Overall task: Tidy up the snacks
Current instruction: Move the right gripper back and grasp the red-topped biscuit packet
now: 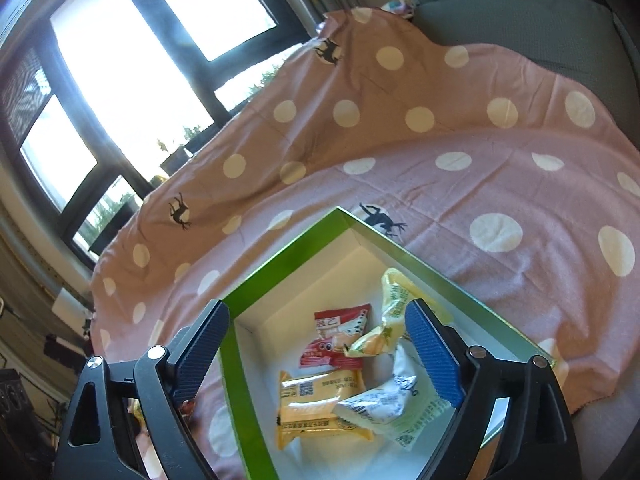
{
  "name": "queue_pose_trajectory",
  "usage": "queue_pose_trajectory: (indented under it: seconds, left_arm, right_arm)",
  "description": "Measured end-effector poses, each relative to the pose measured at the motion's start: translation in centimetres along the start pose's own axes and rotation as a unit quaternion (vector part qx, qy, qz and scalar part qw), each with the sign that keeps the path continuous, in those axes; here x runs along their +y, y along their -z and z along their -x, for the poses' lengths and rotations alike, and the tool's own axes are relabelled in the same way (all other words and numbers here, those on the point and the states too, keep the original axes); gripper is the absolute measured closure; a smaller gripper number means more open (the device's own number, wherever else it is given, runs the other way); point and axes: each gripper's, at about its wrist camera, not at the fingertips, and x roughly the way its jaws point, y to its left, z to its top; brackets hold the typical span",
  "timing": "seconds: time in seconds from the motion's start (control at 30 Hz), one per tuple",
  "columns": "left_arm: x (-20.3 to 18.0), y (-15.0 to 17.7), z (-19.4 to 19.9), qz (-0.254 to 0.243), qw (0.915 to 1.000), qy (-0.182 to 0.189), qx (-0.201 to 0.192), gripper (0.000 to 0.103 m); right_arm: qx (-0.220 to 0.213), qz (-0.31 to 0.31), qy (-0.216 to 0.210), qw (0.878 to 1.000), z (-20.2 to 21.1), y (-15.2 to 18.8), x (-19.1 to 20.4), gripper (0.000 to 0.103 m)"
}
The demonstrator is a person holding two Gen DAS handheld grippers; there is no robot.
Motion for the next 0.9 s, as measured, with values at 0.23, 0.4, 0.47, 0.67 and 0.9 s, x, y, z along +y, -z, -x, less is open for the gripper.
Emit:
queue_pose_trajectory:
  seconds: [0.23, 0.4, 0.47, 0.67, 0.9]
  left_arm:
    - [7.0, 1.2, 4.5, 0.063, 0.9937, -0.091, -0.021, 0.001]
    - [11.7, 3.2, 6.9, 0.102, 0.9850, -0.136, -0.026, 0.001]
    - [13.2, 3.9, 7.4, 0.113, 0.9815, -0.153, -0.026, 0.001]
    - [18.1, 5.6, 8.1, 0.167, 0.9689, -0.181, -0.028, 0.001]
    - [22.0, 6.6, 8.6, 0.220, 0.9564, -0.191, -0.018, 0.001]
  right_arm:
    - [-0.003, 0.083, 0.015, 0.996, 0.1, 1.4, 4.8, 0.010]
    - [0.004, 0.143, 0.021, 0.989, -0.7, 3.2, 8.5, 0.010]
    - [0.006, 0.163, 0.021, 0.986, -1.0, 4.0, 10.0, 0.010]
    - [0.037, 0.227, 0.013, 0.973, -2.6, 6.8, 14.1, 0.010]
    - [0.179, 0.204, -0.097, 0.957, -6.3, 9.4, 19.3, 0.010]
